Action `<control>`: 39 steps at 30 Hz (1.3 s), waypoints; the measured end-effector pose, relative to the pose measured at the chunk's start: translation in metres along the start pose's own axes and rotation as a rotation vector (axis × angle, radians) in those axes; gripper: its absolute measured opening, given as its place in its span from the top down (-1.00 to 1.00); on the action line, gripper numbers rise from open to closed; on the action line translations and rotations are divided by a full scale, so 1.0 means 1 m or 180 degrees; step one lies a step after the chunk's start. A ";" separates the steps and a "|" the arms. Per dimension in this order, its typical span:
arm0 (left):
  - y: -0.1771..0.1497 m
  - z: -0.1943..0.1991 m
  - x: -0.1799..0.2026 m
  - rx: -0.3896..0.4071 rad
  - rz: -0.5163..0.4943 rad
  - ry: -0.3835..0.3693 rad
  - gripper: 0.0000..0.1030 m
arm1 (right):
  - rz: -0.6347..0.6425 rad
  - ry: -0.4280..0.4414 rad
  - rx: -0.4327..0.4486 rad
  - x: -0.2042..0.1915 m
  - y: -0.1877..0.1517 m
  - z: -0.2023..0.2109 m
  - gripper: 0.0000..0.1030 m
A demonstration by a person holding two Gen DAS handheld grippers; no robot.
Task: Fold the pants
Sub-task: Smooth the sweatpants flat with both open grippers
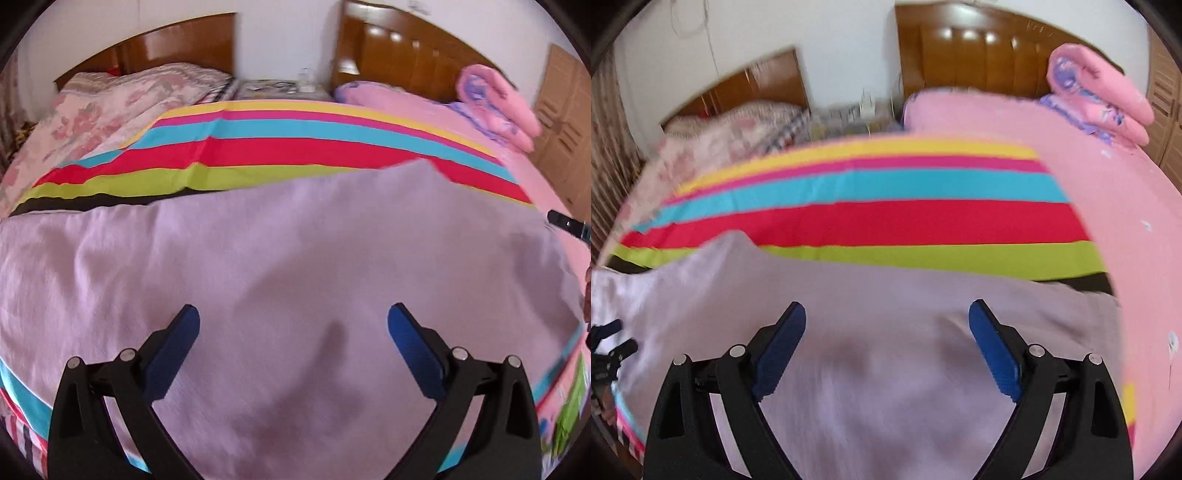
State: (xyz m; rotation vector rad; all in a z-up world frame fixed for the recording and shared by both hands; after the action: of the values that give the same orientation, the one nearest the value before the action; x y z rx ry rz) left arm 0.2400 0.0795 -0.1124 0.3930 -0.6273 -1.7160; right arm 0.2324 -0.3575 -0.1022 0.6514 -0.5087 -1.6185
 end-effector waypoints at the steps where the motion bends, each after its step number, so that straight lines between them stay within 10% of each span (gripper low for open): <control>1: -0.006 0.003 0.008 0.0004 -0.0067 -0.0032 -0.97 | 0.0028 -0.0001 0.0022 0.003 -0.008 0.010 -0.72; 13: -0.043 -0.009 0.043 -0.0089 -0.0293 0.0165 -0.97 | 0.0587 -0.0589 0.0156 0.006 -0.124 0.053 -0.72; 19: -0.058 -0.004 0.059 0.0024 -0.0400 0.0225 -0.97 | 0.0573 -0.0238 0.0315 -0.035 -0.144 0.062 -0.72; 32: -0.058 -0.005 0.053 0.0150 -0.0298 0.0196 -0.97 | 0.0119 -0.0444 0.0265 0.034 -0.138 0.058 -0.79; 39: -0.056 -0.003 0.051 0.0169 -0.0276 0.0093 -0.97 | 0.0226 -0.0686 0.0492 -0.010 -0.121 0.089 -0.78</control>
State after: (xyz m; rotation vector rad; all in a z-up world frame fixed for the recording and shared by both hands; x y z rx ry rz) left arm 0.1861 0.0381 -0.1451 0.4880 -0.6438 -1.7756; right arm 0.0845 -0.3337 -0.1144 0.5687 -0.8126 -1.6011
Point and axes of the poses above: each gripper's, at about its wrist camera, not at the fingertips, and z roughly against the way its jaws point, x to its right, y to its top, the point moved 6 cm from there along -z, roughly the way its jaws point, and after that the axes turned 1 degree about -z, right-handed, at the moved point
